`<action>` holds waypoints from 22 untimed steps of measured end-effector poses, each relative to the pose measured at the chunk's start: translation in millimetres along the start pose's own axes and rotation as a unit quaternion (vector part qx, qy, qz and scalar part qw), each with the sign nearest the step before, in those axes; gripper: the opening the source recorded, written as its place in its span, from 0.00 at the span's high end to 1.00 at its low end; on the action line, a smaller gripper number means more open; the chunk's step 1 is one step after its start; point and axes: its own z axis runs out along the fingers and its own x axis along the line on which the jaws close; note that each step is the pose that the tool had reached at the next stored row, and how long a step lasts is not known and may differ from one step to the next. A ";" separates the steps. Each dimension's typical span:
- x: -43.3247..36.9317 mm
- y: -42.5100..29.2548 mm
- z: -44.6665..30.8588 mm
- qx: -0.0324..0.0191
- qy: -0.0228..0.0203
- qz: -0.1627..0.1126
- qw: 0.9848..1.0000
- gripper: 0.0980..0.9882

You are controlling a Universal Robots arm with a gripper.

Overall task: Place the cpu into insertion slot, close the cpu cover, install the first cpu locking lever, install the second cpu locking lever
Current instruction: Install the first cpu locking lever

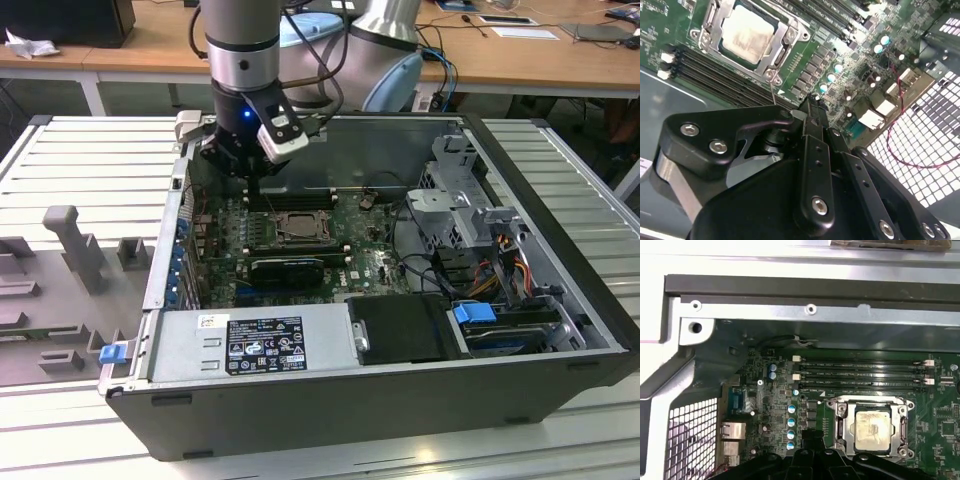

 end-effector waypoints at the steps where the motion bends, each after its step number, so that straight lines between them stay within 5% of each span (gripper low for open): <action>1: 0.6 0.8 0.4 -0.001 0.000 0.000 1.000 0.99; 8: 3.8 11.4 6.9 -0.008 0.000 -0.001 1.000 0.99; 11: 3.7 24.3 10.3 -0.009 0.000 -0.002 1.000 0.99; 22: -28.4 24.5 10.8 -0.009 0.000 -0.001 1.000 0.99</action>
